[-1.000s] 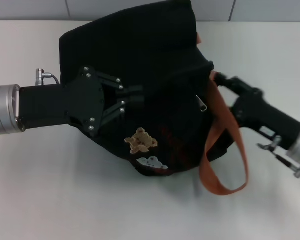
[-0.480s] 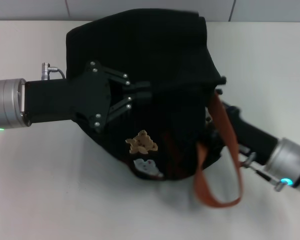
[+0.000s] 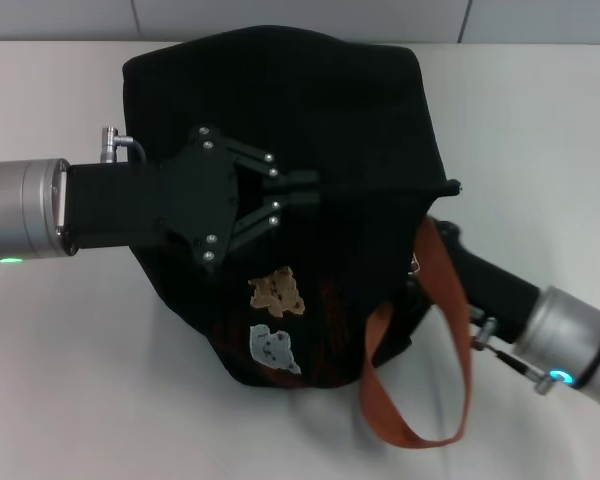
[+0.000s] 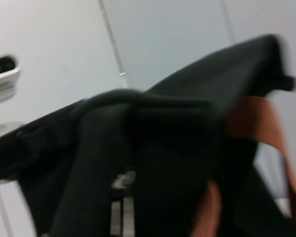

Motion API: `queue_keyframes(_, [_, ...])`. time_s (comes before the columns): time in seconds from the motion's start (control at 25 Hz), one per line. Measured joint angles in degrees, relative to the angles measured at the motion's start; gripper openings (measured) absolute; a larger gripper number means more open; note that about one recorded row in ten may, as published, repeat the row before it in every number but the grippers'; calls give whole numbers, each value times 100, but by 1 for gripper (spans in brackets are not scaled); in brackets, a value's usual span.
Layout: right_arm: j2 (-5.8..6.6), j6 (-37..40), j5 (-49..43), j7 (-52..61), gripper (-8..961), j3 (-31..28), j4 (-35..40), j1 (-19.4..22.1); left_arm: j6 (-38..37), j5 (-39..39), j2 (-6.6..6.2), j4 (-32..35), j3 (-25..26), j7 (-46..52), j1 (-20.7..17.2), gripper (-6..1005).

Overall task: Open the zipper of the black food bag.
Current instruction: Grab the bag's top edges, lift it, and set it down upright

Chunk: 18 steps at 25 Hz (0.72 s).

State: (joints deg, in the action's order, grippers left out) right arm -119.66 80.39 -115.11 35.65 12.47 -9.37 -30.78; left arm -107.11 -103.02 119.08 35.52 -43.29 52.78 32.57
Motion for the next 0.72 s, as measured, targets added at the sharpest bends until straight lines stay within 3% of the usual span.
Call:
queue_keyframes(0.2, [19, 564, 39, 45, 785, -333, 388, 422, -1, -1, -20, -1, -3, 0, -126, 77])
queue_keyframes(0.32, [23, 1280, 43, 44, 775, -608, 737, 677, -67, 2, -39, -2, -4, -41, -302, 77])
queue_keyframes(0.72, [8, 1544, 23, -68, 740, -594, 1024, 492, -476, 299, -52, -315, 36, -360, -435, 78])
